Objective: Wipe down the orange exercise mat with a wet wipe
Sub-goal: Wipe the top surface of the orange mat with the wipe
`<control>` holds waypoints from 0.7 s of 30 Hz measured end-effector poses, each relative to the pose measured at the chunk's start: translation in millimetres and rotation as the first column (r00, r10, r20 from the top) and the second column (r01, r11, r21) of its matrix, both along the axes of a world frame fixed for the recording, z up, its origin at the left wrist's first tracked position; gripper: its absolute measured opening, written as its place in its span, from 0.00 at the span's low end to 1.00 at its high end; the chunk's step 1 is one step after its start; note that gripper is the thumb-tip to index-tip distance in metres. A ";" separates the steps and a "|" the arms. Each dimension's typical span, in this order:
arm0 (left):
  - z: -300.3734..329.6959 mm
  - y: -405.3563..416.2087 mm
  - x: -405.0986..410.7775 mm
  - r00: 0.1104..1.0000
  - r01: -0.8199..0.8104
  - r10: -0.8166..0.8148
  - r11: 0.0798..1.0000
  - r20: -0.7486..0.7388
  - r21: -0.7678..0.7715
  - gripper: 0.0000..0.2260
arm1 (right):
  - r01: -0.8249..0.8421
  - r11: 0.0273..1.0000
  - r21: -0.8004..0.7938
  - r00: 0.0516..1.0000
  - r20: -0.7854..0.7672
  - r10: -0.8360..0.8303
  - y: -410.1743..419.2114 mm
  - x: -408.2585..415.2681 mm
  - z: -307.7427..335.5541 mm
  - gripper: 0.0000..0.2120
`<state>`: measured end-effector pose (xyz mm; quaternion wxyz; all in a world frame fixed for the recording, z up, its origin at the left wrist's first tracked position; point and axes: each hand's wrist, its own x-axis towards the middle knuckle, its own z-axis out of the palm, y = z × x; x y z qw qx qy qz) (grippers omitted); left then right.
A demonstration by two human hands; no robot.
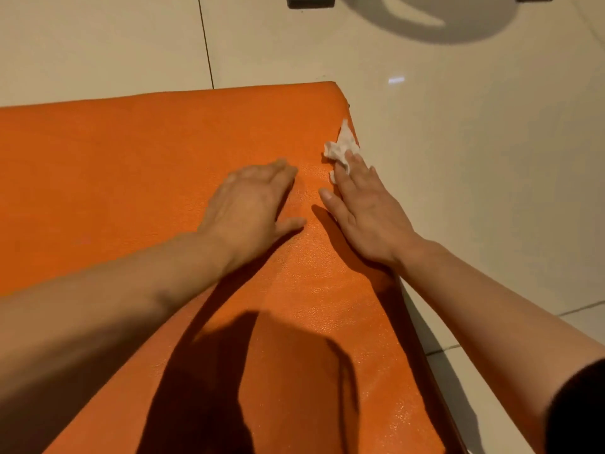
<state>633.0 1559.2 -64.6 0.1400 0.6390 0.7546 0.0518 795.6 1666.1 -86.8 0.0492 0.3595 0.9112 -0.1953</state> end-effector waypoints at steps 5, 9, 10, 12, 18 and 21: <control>-6.2 37.1 -48.7 0.997 -0.003 -0.019 0.964 -0.081 -0.267 0.48 | 0.031 0.998 -0.055 0.999 0.021 -0.030 38.2 -29.3 -2.2 0.31; -13.2 44.4 -52.8 0.999 -0.028 0.012 0.920 -0.043 -0.390 0.50 | 0.159 0.982 -0.102 0.987 0.013 -0.159 80.5 -79.3 -4.1 0.32; -13.1 44.3 -52.3 0.999 -0.024 0.011 0.919 -0.036 -0.393 0.50 | 0.173 0.980 -0.095 0.985 0.004 -0.174 80.8 -91.7 -4.5 0.32; -13.7 43.0 -53.7 1.000 -0.021 0.011 0.919 -0.028 -0.394 0.50 | 0.137 0.989 -0.055 0.991 -0.004 -0.137 73.8 -106.8 -6.8 0.31; -16.2 43.8 -55.8 1.000 -0.016 0.013 0.924 -0.009 -0.382 0.51 | 0.050 0.999 0.014 0.999 -0.018 -0.050 94.8 -85.1 -7.0 0.30; -17.2 42.7 -57.8 1.000 -0.017 0.014 0.928 -0.010 -0.373 0.50 | 0.168 0.985 -0.032 0.986 -0.007 -0.169 86.7 -105.8 -4.7 0.31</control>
